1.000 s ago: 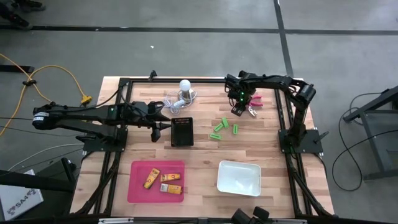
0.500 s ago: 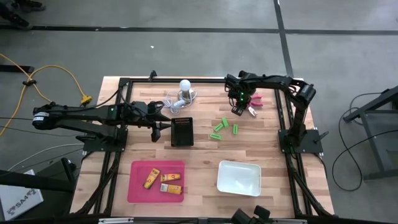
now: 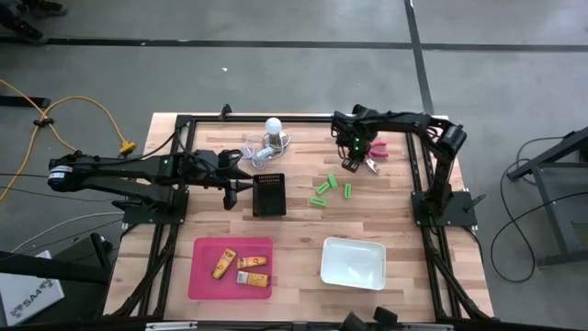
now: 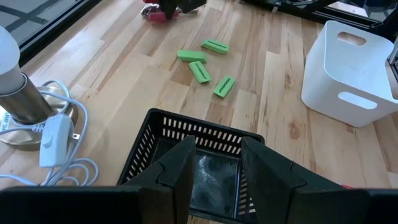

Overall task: Pick & Place School Supplies
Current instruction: Put the pink hole puncher into the white bin

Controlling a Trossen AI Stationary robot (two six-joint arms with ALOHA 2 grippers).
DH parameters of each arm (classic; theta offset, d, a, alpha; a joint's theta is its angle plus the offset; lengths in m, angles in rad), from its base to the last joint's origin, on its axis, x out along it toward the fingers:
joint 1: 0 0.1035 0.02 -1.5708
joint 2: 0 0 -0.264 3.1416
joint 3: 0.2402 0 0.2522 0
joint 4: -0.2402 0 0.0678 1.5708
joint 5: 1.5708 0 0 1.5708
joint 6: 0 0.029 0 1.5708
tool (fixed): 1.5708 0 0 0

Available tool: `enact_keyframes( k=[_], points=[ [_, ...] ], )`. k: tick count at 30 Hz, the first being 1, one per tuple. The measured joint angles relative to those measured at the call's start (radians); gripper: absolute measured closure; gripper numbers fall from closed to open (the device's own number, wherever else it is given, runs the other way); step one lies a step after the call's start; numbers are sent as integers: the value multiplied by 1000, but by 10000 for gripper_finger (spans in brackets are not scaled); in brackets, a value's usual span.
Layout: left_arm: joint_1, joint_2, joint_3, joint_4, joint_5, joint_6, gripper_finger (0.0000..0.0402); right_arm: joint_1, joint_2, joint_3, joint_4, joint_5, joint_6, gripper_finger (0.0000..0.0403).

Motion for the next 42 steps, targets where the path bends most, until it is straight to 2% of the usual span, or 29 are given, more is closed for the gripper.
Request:
enact_keyframes(
  k=[10, 15, 20, 27, 35, 42],
  points=[
    [0, 0, 0, 0, 0, -2, 274, 82, -51, 2, -78, -7, -7, 375],
    [0, 0, 0, 0, 0, -2, 274, 135, -175, 3, -115, -75, 42, 375],
    [0, 0, 0, 0, 0, -2, 274, 215, -325, 3, -161, -167, 183, 375],
    [0, 0, 0, 1, 0, -2, 274, 430, -451, 3, -151, -268, 405, 375],
    [0, 0, 0, 1, 0, -4, 274, 727, -440, 3, -34, -263, 609, 375],
    [0, 0, 0, 1, 0, -42, 274, 917, -438, 3, 66, -225, 779, 375]
  ],
)
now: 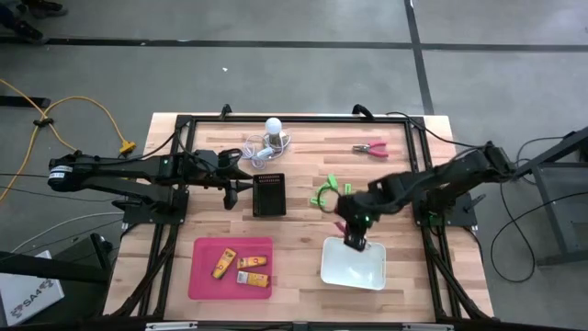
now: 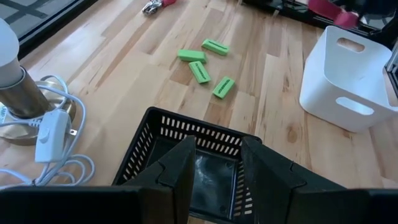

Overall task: Pick & Place School Supplies
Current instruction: Put the pink hole puncher into the white bin

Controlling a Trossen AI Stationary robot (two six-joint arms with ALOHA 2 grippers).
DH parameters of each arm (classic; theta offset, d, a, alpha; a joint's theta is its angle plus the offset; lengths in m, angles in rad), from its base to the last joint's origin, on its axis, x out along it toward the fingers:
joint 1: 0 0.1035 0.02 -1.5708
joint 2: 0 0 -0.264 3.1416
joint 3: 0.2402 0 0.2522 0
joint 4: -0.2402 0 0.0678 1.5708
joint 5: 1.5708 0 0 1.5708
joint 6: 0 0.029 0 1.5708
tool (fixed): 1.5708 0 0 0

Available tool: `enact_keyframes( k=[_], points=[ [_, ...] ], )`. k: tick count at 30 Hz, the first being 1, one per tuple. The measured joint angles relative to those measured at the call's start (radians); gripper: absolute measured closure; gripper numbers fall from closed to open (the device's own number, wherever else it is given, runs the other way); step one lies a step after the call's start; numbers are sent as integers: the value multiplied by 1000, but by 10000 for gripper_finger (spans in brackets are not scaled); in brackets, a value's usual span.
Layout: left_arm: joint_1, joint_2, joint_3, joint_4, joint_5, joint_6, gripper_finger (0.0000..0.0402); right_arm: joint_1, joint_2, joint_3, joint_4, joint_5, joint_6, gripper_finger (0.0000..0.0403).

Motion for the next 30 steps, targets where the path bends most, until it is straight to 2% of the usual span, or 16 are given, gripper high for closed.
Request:
enact_keyframes(
  k=[8, 14, 23, 30],
  points=[
    [0, 0, 0, 1, 0, -29, 274, 162, 0, 0, 42, 89, 144, 375],
    [0, 0, 0, 28, 0, -32, 274, 225, 49, 0, 87, 103, 180, 375],
    [0, 0, 0, 38, 0, -32, 274, 242, 185, 0, 119, 87, 177, 375],
    [-4, 0, 0, 38, 48, -32, 274, 243, 255, 0, 149, 82, 165, 374]
  ],
)
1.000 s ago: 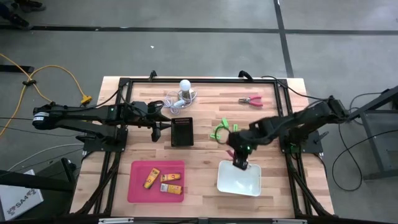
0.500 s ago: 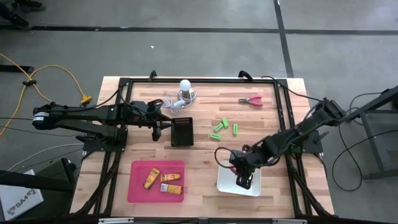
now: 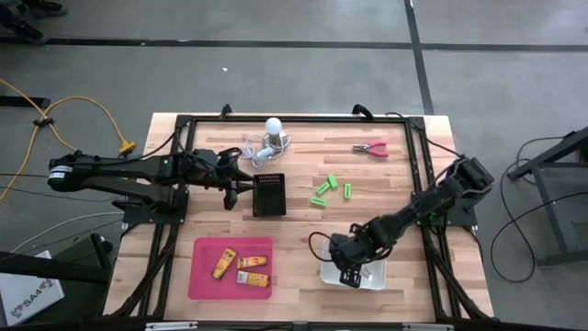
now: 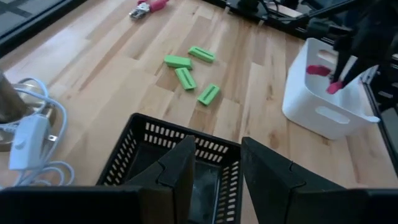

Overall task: Pick & Place School Supplies
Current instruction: Put the pink hole puncher into the white bin

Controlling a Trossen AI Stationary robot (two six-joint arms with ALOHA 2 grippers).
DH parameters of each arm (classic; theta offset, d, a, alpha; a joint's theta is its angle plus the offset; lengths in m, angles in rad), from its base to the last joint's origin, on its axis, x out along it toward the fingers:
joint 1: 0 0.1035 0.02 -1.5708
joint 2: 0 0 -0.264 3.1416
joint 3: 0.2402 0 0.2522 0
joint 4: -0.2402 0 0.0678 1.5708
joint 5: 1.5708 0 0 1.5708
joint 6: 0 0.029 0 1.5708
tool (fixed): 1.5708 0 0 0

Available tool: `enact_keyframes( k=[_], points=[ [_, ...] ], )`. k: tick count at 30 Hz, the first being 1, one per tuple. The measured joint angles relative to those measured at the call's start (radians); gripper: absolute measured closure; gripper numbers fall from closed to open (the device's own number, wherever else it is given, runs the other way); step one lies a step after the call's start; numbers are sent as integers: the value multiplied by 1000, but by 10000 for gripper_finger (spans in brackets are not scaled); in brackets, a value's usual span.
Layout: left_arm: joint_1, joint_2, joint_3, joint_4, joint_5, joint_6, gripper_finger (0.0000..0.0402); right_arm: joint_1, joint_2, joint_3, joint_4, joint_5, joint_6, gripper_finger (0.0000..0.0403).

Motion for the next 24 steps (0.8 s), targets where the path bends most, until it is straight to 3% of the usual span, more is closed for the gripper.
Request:
enact_keyframes(
  k=[24],
  points=[
    [-82, 0, 0, 8, -9, 4, 274, 6, 76, 0, 68, -41, -27, 374]
  ],
)
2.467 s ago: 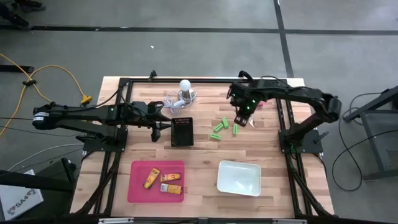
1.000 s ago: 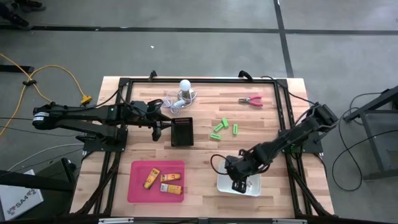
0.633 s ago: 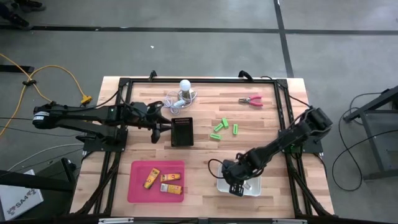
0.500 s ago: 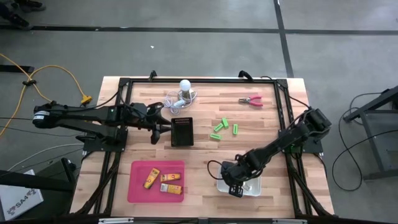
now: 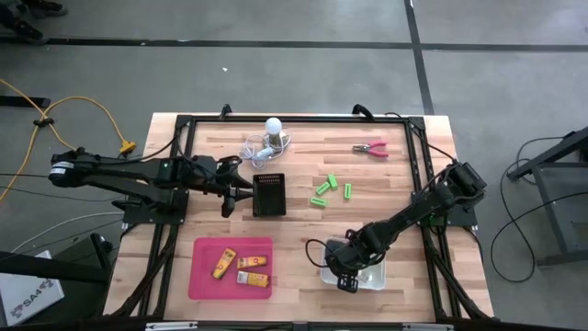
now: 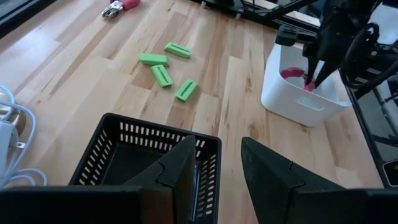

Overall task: Pick & Place School Supplies
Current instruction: Put the pink hole puncher into the white bin

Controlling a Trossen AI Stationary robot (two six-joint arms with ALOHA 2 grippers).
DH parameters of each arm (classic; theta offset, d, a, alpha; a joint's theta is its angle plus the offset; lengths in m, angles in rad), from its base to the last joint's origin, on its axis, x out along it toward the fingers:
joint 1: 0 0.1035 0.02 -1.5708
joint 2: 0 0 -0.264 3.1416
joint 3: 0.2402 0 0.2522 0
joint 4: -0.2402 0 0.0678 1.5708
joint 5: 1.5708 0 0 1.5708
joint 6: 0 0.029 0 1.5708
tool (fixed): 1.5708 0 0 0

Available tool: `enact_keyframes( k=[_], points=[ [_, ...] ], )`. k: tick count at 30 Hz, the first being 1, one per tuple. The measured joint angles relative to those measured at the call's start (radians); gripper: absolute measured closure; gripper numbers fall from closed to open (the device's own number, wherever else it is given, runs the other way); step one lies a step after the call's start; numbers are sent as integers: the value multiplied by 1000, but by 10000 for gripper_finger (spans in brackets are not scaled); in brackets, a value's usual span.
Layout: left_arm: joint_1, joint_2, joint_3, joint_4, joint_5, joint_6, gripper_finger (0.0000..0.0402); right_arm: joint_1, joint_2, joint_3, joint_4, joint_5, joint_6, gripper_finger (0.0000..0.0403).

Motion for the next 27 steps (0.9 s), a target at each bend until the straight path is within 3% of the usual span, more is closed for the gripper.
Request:
enact_keyframes(
  k=[13, 27],
  points=[
    [-8, 0, 0, 0, -12, -1, 274, -5, 41, 0, 13, -55, -20, 373],
    [-8, 0, 0, 0, -12, -4, 274, -5, 42, 0, 18, -54, -26, 331]
  ],
)
